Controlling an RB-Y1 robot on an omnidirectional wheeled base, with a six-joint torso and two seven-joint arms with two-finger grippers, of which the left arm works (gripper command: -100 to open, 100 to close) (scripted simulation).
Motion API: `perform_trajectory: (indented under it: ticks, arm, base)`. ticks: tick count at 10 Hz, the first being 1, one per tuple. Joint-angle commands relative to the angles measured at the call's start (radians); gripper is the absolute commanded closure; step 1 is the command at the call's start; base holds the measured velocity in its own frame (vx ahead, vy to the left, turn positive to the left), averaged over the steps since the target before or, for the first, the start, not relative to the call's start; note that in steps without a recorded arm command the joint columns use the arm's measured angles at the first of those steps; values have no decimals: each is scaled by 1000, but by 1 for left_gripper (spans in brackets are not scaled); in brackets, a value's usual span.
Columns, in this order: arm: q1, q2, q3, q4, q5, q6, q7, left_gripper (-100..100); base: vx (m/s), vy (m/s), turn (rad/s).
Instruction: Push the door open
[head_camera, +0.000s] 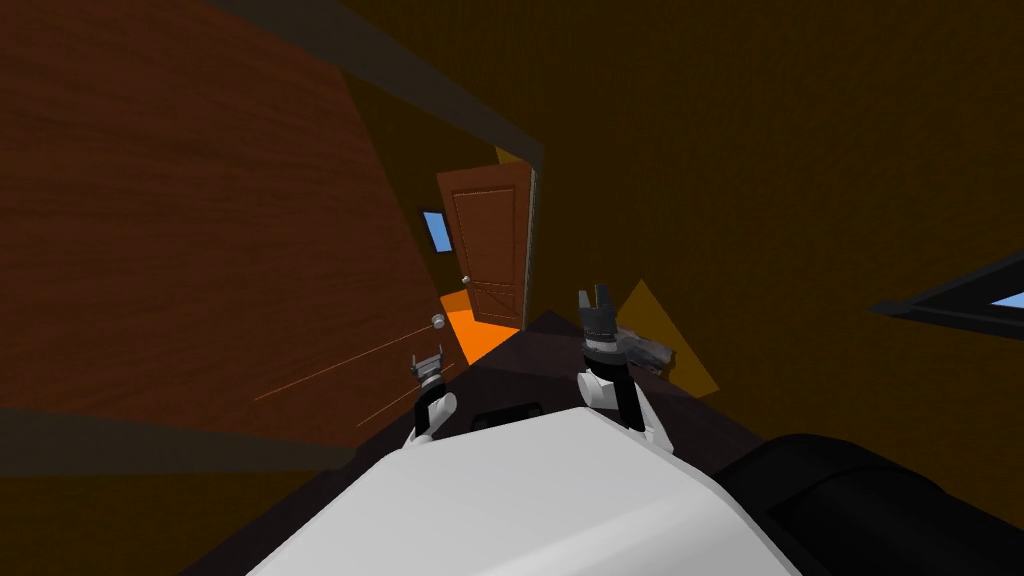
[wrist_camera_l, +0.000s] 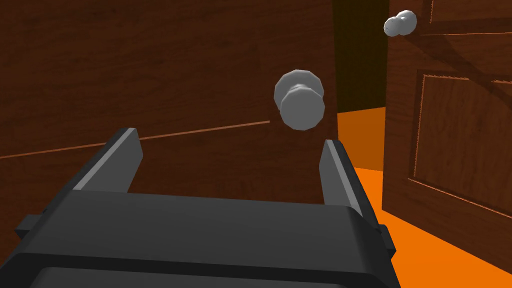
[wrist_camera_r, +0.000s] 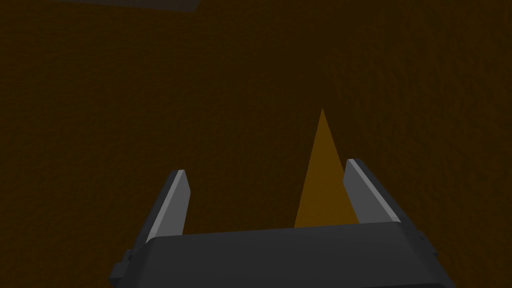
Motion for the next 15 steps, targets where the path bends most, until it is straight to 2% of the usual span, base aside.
perform_trajectory:
  ticks: [1,3,4,8,10,12,13,14,15]
  arm:
    - [-13,-5,1,34,15,-9,23,-100]
    - [-28,-12,2,72,33,-16,46,-100]
    - [-42,-19,4,107,50,-23,68,-100]
    - [-66,-33,6,167,79,-34,105,-100]
    - [-88,-49,8,222,105,-45,139,-100]
    - [-100,-60,9,253,120,-51,159,-100]
    - [-102,-62,10,259,123,-51,162,-100]
    - [-93,-63,10,235,121,-42,150,-100]
    - [-95,-33,13,239,124,-40,154,-100]
  base:
    - [75,42,-71]
    - [84,47,-62]
    - [91,54,-106]
    - [73,52,-53]
    - [93,43,-99]
    - [98,65,-47]
    - [34,48,-27]
    - [14,20,-6]
    - [107,68,-18]
